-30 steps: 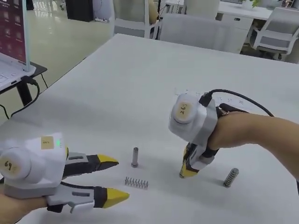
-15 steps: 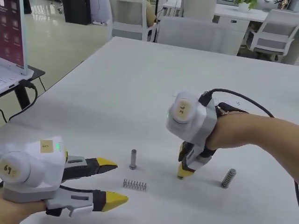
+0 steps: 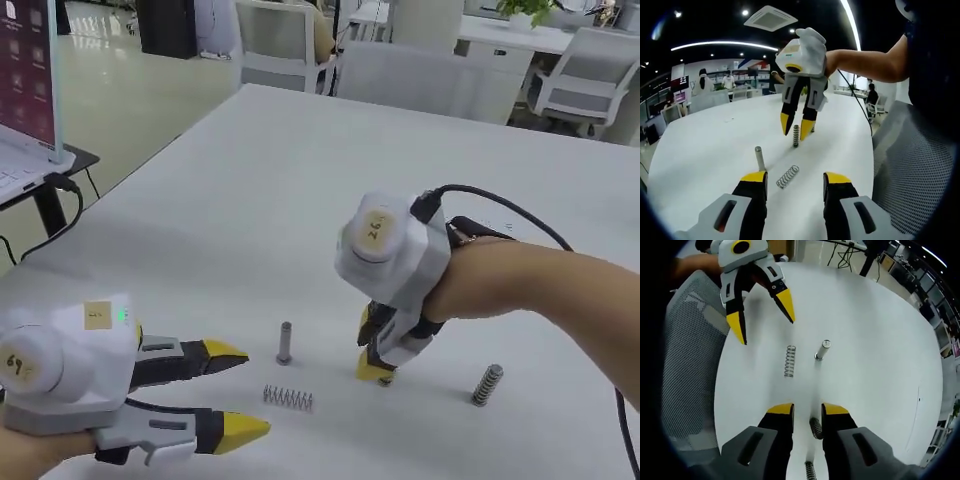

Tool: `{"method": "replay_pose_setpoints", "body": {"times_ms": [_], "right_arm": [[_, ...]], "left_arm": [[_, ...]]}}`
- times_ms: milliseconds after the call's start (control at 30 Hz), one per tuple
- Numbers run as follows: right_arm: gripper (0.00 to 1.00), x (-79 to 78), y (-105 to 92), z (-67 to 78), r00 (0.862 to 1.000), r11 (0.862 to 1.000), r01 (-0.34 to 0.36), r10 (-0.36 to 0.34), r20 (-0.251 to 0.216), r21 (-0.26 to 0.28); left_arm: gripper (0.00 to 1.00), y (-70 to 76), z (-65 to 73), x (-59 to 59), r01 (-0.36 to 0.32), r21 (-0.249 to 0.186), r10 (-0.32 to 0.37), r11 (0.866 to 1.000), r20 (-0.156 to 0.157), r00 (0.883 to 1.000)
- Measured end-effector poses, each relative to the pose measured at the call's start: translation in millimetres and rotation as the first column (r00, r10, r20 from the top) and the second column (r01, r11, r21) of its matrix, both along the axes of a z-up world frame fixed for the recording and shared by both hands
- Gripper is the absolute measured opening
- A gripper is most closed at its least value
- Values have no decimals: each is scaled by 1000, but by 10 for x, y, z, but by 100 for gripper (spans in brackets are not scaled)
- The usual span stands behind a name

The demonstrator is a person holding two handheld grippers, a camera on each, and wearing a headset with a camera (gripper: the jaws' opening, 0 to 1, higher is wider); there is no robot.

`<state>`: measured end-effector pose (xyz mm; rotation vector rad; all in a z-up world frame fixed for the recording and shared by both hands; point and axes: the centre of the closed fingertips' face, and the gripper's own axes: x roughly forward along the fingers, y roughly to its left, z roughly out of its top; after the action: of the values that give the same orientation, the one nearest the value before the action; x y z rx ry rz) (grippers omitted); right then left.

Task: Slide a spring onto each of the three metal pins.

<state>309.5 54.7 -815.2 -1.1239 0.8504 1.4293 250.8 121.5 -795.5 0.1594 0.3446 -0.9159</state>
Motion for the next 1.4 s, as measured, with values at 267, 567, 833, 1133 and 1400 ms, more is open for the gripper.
{"method": "replay_pose_setpoints", "body": {"times_ms": [267, 567, 833, 1133, 1400], "right_arm": [[19, -150, 168, 8, 999, 999, -30, 30, -18, 26], [18, -320, 333, -94, 997, 997, -67, 68, -32, 31], [16, -358, 373, -269, 997, 998, -64, 65, -51, 9], [15, -327, 390, -374, 997, 999, -43, 43, -66, 1], [13, -315, 415, -435, 997, 999, -32, 32, -67, -2]], "left_arm": [[38, 15, 6, -12, 0, 5, 0, 1000, 2, 1000], [38, 18, 7, -17, 4, 11, -4, 1000, 1, 1000], [38, 31, 8, -23, 1, 11, -1, 1000, 2, 1000], [37, 56, -15, -26, 0, 11, 1, 1000, -2, 1000], [36, 40, -16, -15, 4, 9, -4, 1000, -3, 1000]]}}
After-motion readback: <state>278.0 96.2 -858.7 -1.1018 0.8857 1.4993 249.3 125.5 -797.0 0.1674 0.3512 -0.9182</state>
